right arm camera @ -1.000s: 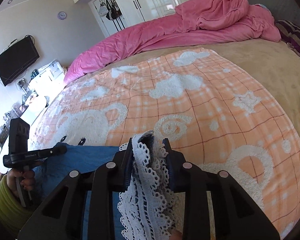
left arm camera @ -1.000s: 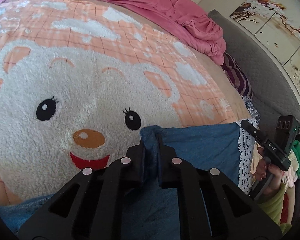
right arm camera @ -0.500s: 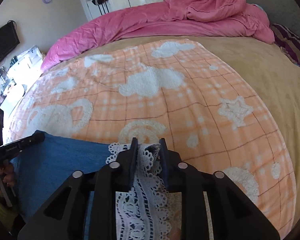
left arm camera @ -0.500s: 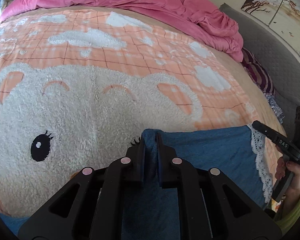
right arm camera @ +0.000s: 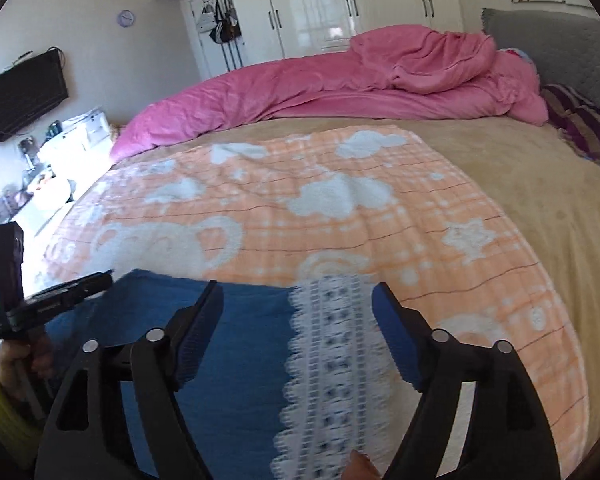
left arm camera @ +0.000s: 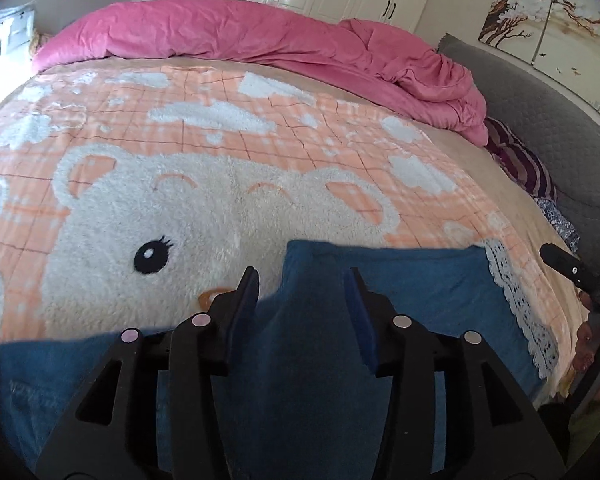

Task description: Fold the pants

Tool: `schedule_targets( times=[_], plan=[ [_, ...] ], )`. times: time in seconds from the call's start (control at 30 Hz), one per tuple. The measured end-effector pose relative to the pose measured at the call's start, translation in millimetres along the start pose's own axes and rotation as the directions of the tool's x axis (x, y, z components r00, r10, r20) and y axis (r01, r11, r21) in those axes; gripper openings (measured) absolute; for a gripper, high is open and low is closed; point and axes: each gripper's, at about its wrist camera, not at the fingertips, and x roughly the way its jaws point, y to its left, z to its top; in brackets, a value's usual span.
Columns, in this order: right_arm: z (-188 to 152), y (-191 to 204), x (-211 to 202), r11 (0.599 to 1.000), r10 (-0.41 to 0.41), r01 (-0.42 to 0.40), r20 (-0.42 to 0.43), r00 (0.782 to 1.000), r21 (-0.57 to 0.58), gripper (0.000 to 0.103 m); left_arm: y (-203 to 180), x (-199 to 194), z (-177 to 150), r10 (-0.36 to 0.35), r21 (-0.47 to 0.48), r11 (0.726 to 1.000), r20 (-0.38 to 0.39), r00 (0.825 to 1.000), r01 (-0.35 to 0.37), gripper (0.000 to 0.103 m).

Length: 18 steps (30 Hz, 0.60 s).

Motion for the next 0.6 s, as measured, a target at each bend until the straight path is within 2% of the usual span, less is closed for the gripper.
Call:
schedule_targets(
  times=[0.07,0.2,0.3,0.33,0.43,0.53,0.6],
  plan=[
    [-8,23,9,0.999,0.041,-0.043,-0.048,0.998,-0.029,0.083,-3,-8,-14,0.023,0.031,0.999,-0.017,1.0,-0.022,0.041],
    [-27,45,26,0.999,-0.004,-0.003,-0.135,0.991,-0.051,0.083,0,-9,-37,0.104,0.098,0.99,-0.063,0.993,-0.097,0.047],
    [-44,31,36,0.998,-0.041,0.049,-0.204,0.978,0.036,0.084,11,-9,-49,0.119,0.097,0.989,-0.057,0.991,-0.113,0.048],
    [-50,24,39,0.996,-0.026,0.044,-0.218,0.976,0.077,0.084,14,-10,-51,0.113,0.097,0.99,-0.054,0.992,-0.107,0.048],
    [-53,17,33,0.99,0.021,0.005,-0.178,0.984,0.144,0.084,22,-9,-50,0.088,0.066,0.994,-0.053,0.995,-0.085,0.048],
    [-57,20,29,0.991,0.006,0.015,-0.163,0.987,0.129,0.084,26,-15,-50,0.074,0.038,0.997,-0.057,0.996,-0.072,0.049],
    [-59,24,24,0.993,-0.008,0.024,-0.145,0.989,0.113,0.084,27,-28,-49,0.065,0.026,0.998,-0.058,0.996,-0.064,0.064]
  ],
)
